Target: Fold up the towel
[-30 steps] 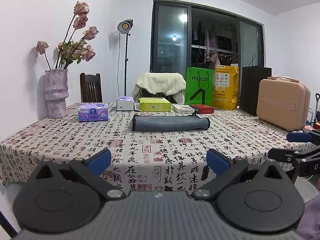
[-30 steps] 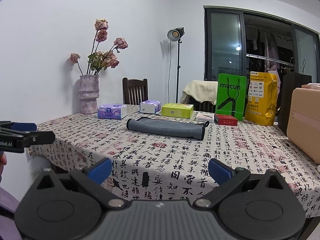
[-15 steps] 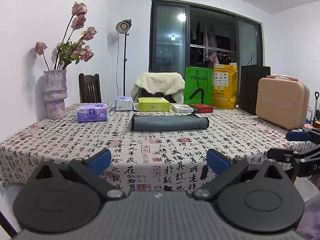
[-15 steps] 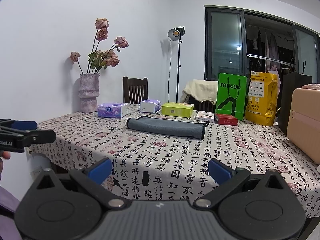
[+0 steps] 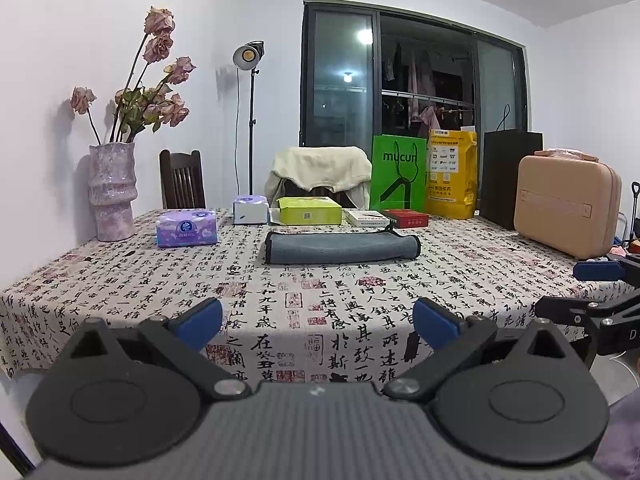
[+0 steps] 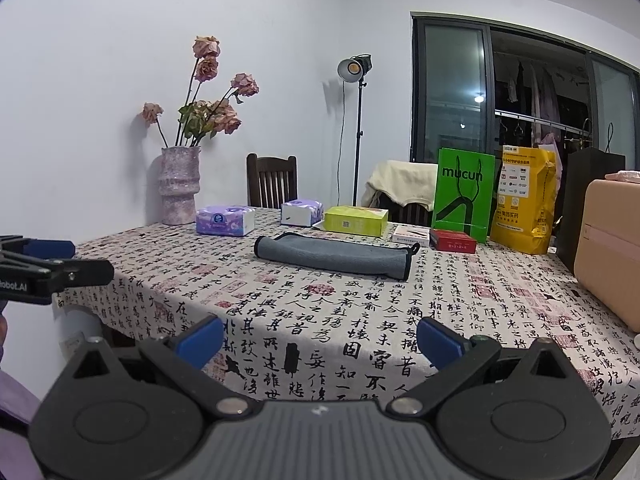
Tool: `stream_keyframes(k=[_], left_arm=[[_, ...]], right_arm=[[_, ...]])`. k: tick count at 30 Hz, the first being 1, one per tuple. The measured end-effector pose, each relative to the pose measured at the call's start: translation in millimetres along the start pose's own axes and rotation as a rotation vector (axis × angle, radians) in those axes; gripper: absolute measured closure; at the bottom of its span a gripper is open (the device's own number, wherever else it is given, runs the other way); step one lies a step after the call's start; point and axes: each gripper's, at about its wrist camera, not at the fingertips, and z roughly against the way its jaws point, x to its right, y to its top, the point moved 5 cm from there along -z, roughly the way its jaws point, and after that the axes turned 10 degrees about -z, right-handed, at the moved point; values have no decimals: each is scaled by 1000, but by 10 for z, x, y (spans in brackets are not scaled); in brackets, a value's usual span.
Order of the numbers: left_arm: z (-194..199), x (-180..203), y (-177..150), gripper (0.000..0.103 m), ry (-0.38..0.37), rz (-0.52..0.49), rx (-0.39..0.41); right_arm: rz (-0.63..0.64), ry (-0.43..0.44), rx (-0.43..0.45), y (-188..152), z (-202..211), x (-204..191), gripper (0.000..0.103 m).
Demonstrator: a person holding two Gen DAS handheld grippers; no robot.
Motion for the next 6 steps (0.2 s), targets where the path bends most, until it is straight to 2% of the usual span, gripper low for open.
stream_keyframes(k=[6], left_arm=[[7,17,-1,0,-1,-8,1]], right_arm=[[1,0,0,0,2,-4,0]])
